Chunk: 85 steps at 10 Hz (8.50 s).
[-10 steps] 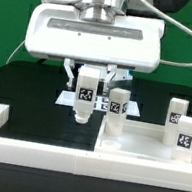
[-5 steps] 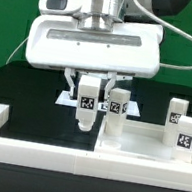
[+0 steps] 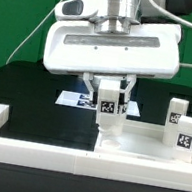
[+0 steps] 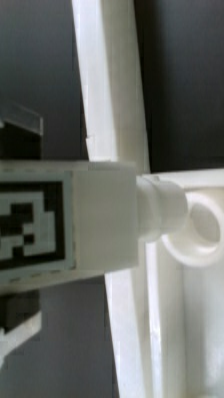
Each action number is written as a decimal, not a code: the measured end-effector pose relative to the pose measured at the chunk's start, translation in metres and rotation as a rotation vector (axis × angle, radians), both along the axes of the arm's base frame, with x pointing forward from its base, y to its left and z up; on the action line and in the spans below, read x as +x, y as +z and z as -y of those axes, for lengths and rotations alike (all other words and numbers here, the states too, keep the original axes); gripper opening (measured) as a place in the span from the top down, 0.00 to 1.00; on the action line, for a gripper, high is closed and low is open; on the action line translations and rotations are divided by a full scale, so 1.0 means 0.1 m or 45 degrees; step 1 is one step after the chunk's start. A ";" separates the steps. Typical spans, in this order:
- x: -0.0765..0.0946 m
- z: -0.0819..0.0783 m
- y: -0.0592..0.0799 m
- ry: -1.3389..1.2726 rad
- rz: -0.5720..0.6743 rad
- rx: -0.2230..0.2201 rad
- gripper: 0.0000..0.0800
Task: Assemble square table
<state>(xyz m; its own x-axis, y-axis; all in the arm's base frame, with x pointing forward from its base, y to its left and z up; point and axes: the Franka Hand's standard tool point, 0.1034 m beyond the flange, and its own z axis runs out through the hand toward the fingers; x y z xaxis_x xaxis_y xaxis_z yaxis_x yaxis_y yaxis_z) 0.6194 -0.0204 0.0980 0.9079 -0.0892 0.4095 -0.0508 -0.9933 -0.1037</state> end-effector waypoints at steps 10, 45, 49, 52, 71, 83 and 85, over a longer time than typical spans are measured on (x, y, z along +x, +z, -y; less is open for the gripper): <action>-0.01 -0.03 -0.03 -0.044 0.211 -0.084 0.64; -0.23 -0.22 -0.37 -0.028 0.106 -0.051 0.23; -0.20 -0.24 -0.06 -0.008 0.106 -0.041 0.19; -0.21 -0.24 -0.10 -0.009 0.103 -0.041 0.19; -0.31 -0.29 -0.13 0.051 -0.411 0.162 0.19; -0.26 -0.24 -0.16 -0.023 -0.450 0.059 0.63; -0.26 -0.24 -0.16 -0.040 -0.452 0.065 0.63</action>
Offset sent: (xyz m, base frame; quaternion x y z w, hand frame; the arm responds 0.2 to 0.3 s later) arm -0.0199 0.0113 -0.0066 0.0040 0.0168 0.0335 0.9993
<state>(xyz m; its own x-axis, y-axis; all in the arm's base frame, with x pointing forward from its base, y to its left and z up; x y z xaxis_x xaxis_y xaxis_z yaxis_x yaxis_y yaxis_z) 0.5930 0.0034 0.0816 0.9892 -0.1318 0.0635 -0.1233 -0.9847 -0.1234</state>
